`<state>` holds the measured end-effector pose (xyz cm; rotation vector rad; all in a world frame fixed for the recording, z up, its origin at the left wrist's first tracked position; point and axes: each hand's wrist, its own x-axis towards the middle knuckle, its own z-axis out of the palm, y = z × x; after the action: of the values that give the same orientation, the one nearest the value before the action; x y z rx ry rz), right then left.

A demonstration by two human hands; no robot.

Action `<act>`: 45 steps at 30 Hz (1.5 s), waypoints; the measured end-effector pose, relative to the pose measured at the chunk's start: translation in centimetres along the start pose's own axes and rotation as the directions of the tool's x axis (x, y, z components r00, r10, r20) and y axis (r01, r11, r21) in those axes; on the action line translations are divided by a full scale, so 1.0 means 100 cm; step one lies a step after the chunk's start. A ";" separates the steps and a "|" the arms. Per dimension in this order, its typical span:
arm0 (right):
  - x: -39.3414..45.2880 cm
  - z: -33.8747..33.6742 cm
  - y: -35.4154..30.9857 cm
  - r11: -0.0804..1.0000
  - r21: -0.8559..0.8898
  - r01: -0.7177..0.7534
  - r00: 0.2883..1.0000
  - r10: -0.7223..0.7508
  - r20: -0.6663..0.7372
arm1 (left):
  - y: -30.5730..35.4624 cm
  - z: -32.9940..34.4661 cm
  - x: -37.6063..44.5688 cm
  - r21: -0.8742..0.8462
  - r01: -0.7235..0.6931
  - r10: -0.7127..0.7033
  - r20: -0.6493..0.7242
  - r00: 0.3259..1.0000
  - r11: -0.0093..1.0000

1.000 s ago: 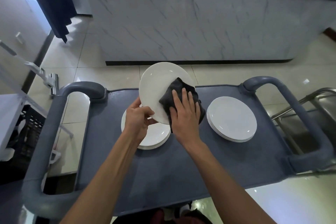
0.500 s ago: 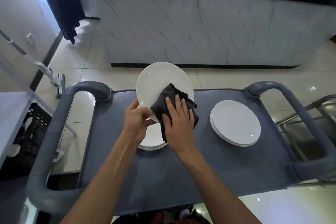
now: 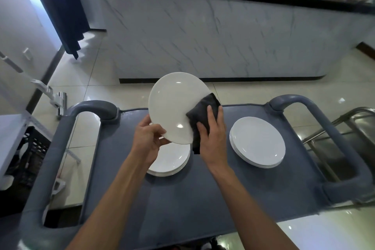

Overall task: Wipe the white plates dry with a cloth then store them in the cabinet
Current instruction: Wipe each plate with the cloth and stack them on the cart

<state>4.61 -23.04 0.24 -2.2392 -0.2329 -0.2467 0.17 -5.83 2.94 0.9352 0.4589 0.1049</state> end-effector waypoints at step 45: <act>0.023 0.008 -0.031 0.834 -0.156 0.529 0.833 -0.475 0.283 | -0.003 -0.001 -0.002 0.262 -0.013 -0.064 0.283 0.957 0.965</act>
<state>6.11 -20.31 2.67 -2.3959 -0.9818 -0.3016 -0.06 -6.00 2.70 1.1835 0.2138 -0.1197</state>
